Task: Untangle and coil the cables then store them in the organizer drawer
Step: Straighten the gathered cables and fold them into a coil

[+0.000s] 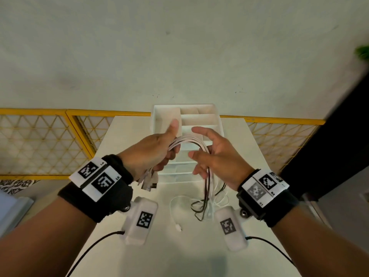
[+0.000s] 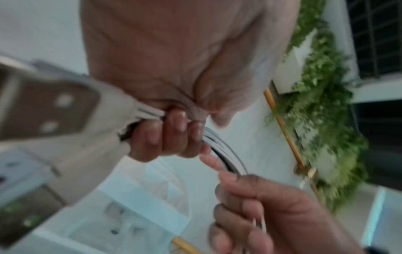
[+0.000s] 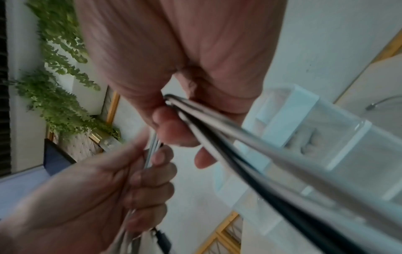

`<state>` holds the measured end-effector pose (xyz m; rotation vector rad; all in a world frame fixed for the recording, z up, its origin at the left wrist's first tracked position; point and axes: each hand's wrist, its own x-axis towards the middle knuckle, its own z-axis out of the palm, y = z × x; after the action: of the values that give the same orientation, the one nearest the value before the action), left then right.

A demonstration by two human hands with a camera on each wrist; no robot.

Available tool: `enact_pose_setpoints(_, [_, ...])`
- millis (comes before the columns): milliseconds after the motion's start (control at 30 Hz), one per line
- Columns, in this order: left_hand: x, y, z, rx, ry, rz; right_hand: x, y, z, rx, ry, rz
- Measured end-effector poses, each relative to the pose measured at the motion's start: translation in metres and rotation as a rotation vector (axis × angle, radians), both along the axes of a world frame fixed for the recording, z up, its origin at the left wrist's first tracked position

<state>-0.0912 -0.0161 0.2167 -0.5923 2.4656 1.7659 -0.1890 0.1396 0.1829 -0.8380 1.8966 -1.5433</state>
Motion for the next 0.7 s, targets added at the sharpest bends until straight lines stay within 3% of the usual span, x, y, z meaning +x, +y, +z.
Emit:
enact_pose_setpoints(100, [0.001,-0.001,-0.005,-0.233,0.031,-0.032,-0.003,0.002,0.007,0.021,-0.006,0.105])
enact_pose_setpoints(167, [0.000,0.001,-0.006,-0.275,0.057,-0.058,0.003,0.001,0.013,-0.002,0.080,0.142])
enact_pose_setpoints(300, [0.004,-0.003,-0.006,0.083,-0.021,-0.088,-0.001,0.000,0.011,0.019,0.497,0.104])
enact_pose_setpoints(433, [0.014,-0.003,-0.011,0.470,-0.049,-0.173,-0.005,0.005,0.009,-0.030,0.638,0.127])
enact_pose_setpoints(500, [0.017,0.000,-0.013,0.532,-0.067,-0.169,-0.007,0.007,0.009,-0.043,0.681,0.137])
enact_pose_setpoints(700, [0.017,-0.002,-0.009,0.231,0.088,-0.070,-0.015,0.016,0.011,-0.063,0.610,0.016])
